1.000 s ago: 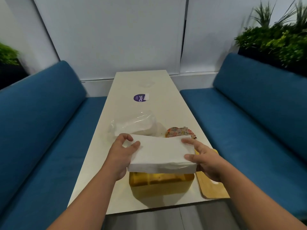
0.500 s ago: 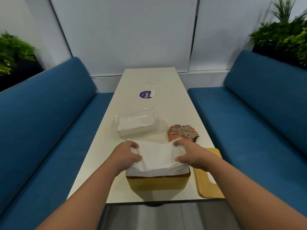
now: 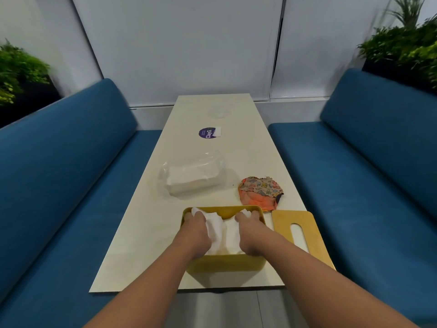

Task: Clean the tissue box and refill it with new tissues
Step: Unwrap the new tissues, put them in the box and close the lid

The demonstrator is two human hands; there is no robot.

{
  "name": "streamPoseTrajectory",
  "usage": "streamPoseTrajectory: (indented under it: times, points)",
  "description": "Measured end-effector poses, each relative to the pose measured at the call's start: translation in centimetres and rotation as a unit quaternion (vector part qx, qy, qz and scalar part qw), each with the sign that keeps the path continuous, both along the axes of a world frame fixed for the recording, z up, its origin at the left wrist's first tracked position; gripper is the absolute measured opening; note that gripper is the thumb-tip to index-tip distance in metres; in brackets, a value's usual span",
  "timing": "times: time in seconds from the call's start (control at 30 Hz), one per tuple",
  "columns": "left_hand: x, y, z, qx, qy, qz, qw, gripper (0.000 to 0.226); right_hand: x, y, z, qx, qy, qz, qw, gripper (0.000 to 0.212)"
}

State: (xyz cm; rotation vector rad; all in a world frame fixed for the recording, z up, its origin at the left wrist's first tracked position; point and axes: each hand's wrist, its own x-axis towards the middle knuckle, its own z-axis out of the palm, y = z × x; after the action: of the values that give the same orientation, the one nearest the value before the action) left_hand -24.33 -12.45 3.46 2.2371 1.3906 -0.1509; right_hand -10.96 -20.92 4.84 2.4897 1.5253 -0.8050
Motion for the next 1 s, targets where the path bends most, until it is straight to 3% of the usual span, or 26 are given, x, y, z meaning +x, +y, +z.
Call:
streamPoseTrajectory:
  times: [0.17,0.3,0.4,0.47,0.53,0.63,1.0]
  points:
    - [0.3,-0.4,0.7,0.086,0.080,-0.078,0.990,0.049,-0.5,0.2,0.0,-0.019,-0.082,0.053,0.995,0.057]
    - [0.1,-0.3,1.3,0.257,0.183,-0.158,0.936,0.031,-0.4,0.1,0.0,-0.011,-0.196,0.089,0.977,0.048]
    - [-0.4,1.1,1.9,0.324,0.160,-0.203,0.910,0.026,0.4,0.6,1.0,0.064,-0.177,0.092,0.978,0.037]
    - [-0.8,2.0,1.9,0.297,0.149,-0.237,0.913,0.027,0.9,1.1,1.2,0.083,-0.098,0.096,0.987,0.036]
    - [-1.0,2.4,1.6,0.248,0.170,-0.260,0.918,0.028,0.9,1.3,0.7,0.039,-0.041,0.115,0.992,0.053]
    - [-1.2,2.5,0.9,0.214,0.200,-0.290,0.911,0.029,0.4,1.6,-0.2,-0.012,-0.065,0.120,0.991,0.062]
    - [-1.4,3.6,0.3,0.201,0.202,-0.338,0.897,0.039,0.5,1.5,-0.9,-0.015,-0.055,0.090,0.994,0.066]
